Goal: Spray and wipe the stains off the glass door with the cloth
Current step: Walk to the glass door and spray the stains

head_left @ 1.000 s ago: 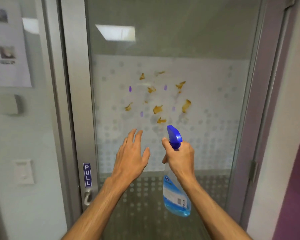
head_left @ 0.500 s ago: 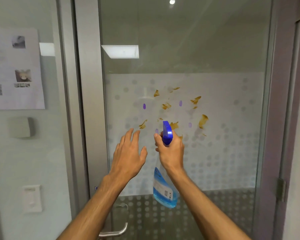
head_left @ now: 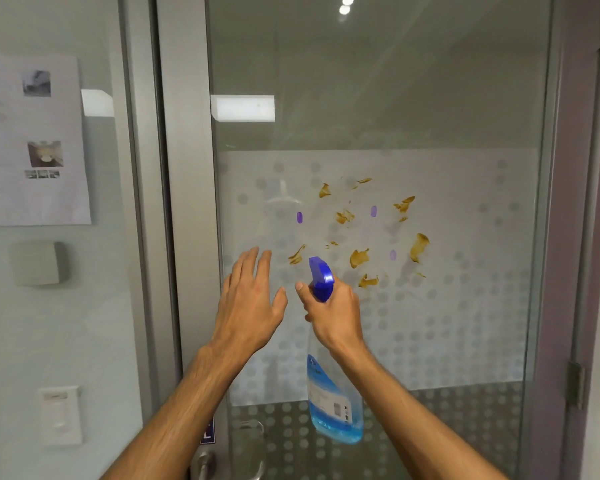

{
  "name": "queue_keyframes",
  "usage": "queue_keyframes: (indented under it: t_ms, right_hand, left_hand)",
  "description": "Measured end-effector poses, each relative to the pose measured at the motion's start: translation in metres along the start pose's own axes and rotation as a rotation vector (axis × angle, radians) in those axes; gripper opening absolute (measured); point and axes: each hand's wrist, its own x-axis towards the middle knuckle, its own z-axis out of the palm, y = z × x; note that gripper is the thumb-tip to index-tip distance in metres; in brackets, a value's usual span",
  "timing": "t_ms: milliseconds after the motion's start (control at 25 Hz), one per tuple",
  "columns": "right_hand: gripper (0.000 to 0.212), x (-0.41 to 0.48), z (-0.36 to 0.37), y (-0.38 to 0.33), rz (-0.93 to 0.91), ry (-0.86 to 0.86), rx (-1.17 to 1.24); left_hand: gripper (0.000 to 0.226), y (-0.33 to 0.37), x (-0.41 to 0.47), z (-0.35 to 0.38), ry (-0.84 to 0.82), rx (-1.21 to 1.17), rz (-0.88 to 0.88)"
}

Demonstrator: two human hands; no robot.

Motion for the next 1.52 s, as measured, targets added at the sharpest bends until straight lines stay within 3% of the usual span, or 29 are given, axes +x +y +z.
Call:
queue_keyframes:
  t_ms: [160, 400, 640, 1280, 1520]
  right_hand:
    - [0.02, -0.004, -0.004, 0.008, 0.093, -0.001, -0.025]
    - [0.019, 0.03, -0.016, -0.028, -0.045, 0.055, 0.008]
    - [0.031, 0.06, -0.039, -0.055, -0.106, 0.181, -0.059]
    - [0.017, -0.032, -0.103, 0.039, 0.024, 0.177, -0.074]
    - [0.017, 0.026, -0.159, 0.033, -0.01, 0.218, -0.09]
  left_hand:
    - [0.081, -0.007, -0.001, 0.002, 0.01, 0.012, 0.04]
    - [0.084, -0.007, 0.004, 0.004, 0.021, 0.004, 0.077]
    - [0.083, -0.003, 0.011, 0.005, 0.025, 0.006, 0.103]
    - [0.084, 0.046, 0.003, 0.039, -0.002, -0.002, 0.138]
    - [0.086, 0.085, 0.007, 0.049, -0.012, 0.052, 0.171]
